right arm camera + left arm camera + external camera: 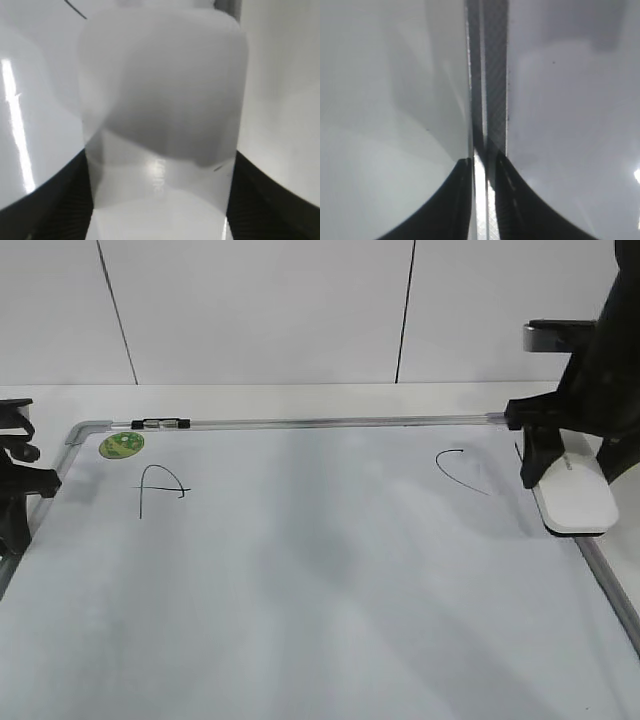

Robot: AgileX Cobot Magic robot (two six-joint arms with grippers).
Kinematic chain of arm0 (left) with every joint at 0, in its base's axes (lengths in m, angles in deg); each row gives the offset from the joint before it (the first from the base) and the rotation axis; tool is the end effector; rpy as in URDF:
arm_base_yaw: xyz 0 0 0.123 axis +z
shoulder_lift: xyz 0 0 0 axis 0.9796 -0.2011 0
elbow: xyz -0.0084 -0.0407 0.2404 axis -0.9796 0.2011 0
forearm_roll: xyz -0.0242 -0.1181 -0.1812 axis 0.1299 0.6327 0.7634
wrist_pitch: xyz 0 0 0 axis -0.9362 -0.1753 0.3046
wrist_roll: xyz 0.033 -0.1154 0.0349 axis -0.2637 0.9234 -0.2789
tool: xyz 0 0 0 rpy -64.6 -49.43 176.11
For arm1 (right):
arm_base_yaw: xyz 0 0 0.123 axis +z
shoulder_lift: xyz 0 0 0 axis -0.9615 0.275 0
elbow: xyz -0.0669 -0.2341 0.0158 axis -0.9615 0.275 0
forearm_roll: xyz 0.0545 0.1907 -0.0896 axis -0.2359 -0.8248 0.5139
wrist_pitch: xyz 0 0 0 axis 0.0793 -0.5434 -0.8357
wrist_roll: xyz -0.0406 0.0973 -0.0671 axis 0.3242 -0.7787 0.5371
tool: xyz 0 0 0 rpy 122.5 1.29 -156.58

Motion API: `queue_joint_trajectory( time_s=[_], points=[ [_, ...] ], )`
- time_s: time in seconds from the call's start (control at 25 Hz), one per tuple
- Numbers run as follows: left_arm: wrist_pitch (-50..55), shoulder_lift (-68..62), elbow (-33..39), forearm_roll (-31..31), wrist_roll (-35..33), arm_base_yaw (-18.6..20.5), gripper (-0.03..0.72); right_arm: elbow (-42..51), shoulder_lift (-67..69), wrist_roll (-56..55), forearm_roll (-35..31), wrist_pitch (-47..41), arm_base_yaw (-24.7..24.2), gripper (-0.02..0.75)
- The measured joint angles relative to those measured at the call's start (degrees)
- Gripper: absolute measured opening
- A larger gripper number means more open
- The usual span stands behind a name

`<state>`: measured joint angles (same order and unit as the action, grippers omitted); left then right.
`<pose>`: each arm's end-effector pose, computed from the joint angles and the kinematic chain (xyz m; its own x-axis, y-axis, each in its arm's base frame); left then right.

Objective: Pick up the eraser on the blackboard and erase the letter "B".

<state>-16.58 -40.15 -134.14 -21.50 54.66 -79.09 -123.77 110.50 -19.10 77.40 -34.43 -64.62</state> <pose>0.3127 -0.0155 0.1014 -0.9996 -0.0294 0.0001 -0.0292 0.9952 -0.0934 0.3208 0.0523 0.1794 -0.9958 0.0040 -0.0915 0.0032 1.0000 0.0082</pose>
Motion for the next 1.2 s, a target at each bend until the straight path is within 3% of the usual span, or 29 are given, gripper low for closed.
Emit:
queue_joint_trajectory(
  time_s=[0.2, 1.2],
  points=[
    [-0.2, 0.0, 0.0, 0.0, 0.0, 0.0, 0.131, 0.0, 0.0, 2.3, 0.0, 0.3, -2.3, 0.532],
    [-0.2, 0.0, 0.0, 0.0, 0.0, 0.0, 0.131, 0.0, 6.2, 6.5, -2.3, 2.4, -2.4, 0.531]
  ],
)
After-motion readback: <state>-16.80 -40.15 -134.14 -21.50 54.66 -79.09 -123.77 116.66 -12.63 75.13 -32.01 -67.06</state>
